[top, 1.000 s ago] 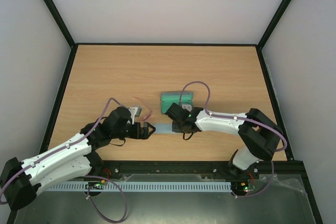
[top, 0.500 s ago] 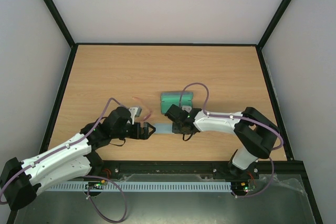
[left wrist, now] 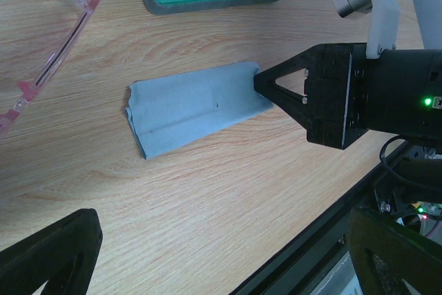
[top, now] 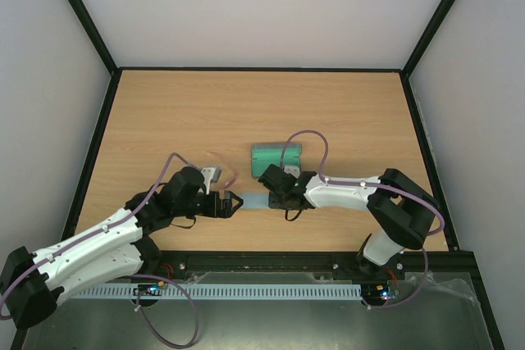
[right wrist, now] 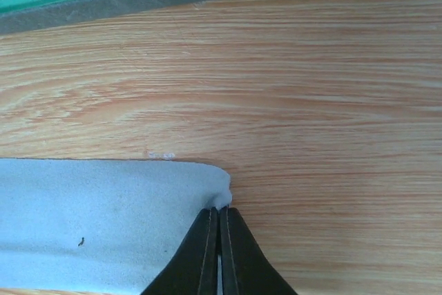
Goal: Organize the sunglasses
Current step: Pick up the glasses cleaning cloth from the center of the board.
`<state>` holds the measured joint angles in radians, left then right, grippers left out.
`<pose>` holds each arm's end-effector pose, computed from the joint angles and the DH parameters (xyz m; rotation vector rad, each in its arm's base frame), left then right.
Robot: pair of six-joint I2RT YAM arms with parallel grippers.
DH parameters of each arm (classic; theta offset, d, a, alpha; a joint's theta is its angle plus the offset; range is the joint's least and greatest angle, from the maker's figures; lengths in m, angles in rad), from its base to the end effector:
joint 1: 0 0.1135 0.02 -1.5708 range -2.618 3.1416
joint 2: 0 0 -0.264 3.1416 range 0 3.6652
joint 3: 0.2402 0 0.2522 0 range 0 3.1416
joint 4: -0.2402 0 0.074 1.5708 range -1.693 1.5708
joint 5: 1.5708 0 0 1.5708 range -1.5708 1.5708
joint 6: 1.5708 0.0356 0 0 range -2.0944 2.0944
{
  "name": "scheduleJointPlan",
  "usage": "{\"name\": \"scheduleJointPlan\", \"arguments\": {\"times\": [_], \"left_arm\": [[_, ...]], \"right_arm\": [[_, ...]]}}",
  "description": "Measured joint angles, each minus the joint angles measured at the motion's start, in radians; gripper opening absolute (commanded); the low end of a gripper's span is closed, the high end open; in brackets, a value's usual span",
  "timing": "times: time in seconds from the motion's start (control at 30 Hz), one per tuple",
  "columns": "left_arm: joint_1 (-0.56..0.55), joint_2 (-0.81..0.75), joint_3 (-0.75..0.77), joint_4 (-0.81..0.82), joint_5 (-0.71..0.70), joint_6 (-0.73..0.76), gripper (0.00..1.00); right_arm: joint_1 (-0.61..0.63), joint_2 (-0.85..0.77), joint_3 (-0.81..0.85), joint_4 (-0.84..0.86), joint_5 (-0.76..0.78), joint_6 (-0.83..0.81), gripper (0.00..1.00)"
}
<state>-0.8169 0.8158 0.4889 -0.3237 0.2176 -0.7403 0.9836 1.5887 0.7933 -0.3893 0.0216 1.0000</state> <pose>0.1155 -0.1342 0.2181 0.2245 2.4234 -1.0348 0.1559 0.2329 0.1430 0.0297 2.8777 0.4539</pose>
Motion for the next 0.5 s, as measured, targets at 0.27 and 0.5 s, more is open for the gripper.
{"name": "scheduleJointPlan", "arguments": {"times": [0.27, 0.5], "left_arm": [[0.000, 0.005, 0.000, 0.000, 0.000, 0.000, 1.00], [-0.018, 0.122, -0.006, 0.019, -0.011, -0.008, 1.00]], "right_arm": [[0.004, -0.005, -0.005, 0.006, 0.011, -0.001, 0.02], [0.011, -0.007, -0.005, -0.006, 0.035, -0.013, 0.01]]}}
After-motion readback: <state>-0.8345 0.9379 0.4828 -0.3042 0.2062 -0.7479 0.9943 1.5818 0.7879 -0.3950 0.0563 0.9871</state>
